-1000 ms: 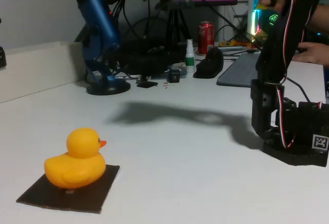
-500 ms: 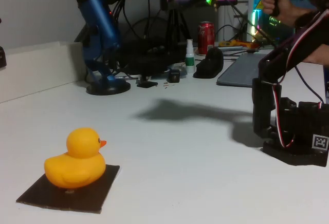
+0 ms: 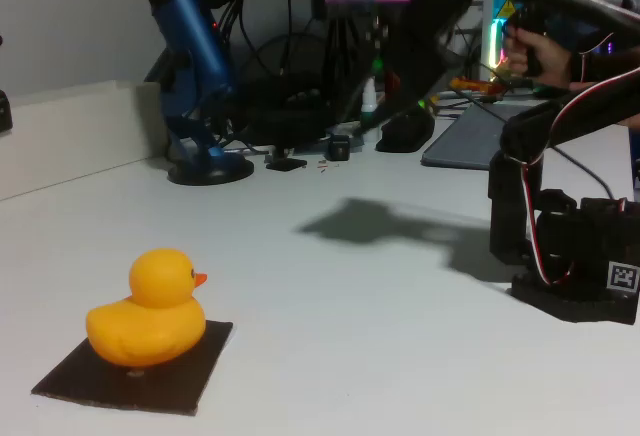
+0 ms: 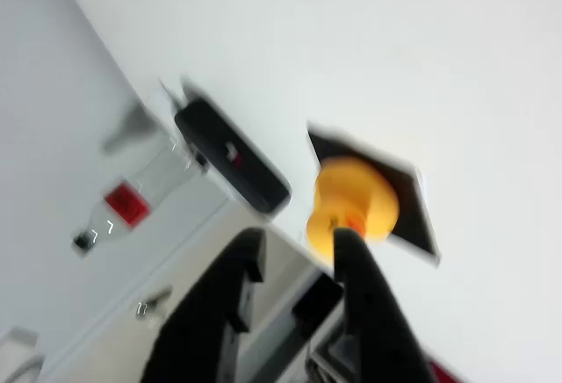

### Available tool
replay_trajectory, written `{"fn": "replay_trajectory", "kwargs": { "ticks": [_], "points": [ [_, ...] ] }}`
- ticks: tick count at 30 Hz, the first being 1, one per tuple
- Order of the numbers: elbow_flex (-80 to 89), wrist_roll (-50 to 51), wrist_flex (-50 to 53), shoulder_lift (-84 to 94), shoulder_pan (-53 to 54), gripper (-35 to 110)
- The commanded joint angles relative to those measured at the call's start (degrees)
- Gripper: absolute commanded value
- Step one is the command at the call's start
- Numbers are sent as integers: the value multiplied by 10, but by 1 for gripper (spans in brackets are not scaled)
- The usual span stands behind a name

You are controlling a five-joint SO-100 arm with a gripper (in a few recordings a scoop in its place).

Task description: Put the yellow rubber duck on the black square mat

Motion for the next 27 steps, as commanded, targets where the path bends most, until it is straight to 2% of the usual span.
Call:
{"fn": "replay_trajectory", "kwargs": {
  "ticks": [1, 16, 27],
  "points": [
    [57, -6, -23, 40, 31, 8],
    [207, -4, -25, 247, 17, 8],
    [218, -8, -25, 264, 17, 9]
  ]
}}
